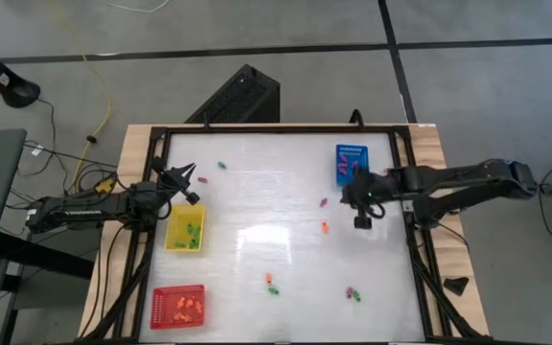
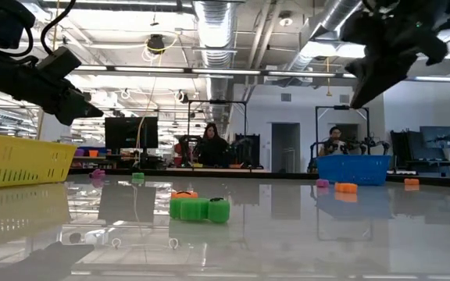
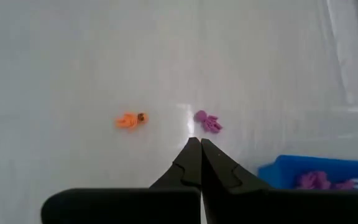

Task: Sort Halloween decoration
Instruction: Put the orange skeleton toy into the red bin

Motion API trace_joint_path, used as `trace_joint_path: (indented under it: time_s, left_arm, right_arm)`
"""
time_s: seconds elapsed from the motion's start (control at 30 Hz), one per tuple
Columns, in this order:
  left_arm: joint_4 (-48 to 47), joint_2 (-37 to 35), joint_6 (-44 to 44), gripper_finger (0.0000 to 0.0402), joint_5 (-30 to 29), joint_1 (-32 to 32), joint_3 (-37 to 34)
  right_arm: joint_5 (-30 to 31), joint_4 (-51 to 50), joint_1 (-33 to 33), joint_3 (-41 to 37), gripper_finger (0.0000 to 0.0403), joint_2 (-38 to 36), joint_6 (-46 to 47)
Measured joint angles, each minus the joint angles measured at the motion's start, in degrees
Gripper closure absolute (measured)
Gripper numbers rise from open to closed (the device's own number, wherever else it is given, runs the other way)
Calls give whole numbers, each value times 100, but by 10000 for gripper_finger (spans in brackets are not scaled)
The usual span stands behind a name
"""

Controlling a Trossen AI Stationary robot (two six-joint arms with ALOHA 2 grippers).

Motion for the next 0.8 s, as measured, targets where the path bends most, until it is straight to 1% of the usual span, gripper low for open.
trace_joint_path:
  time_s: [0.07, 0.17, 0.3, 0.43, 0.5, 0.57, 0.63, 0.8]
  left_arm:
    - [-1, 0, 0, 384, -1, 1, 0]
    - [0, 0, 0, 384, -1, 1, 0]
    - [0, 0, 1, 384, -1, 0, 0]
    - [-1, 0, 1, 384, -1, 0, 0]
    - [0, 0, 0, 384, -1, 1, 0]
    - [0, 0, 1, 384, -1, 1, 0]
    - [0, 0, 1, 384, -3, -1, 0]
    - [0, 0, -1, 384, -1, 0, 0]
  right_arm:
    - [-186, -7, -300, -9, 380, 76, 276]
    - [-640, 247, -544, -246, 349, 229, 671]
    - [-1087, 1106, -494, -658, 292, 485, 1030]
    - [-1110, 2139, -255, -997, 236, 746, 1128]
    - [-826, 2722, -76, -1234, 212, 824, 1483]
    - [-342, 3210, 183, -1503, 197, 845, 1915]
    - [255, 3563, 500, -1727, 190, 844, 2284]
    - [1103, 3573, 1221, -1855, 193, 843, 2910]
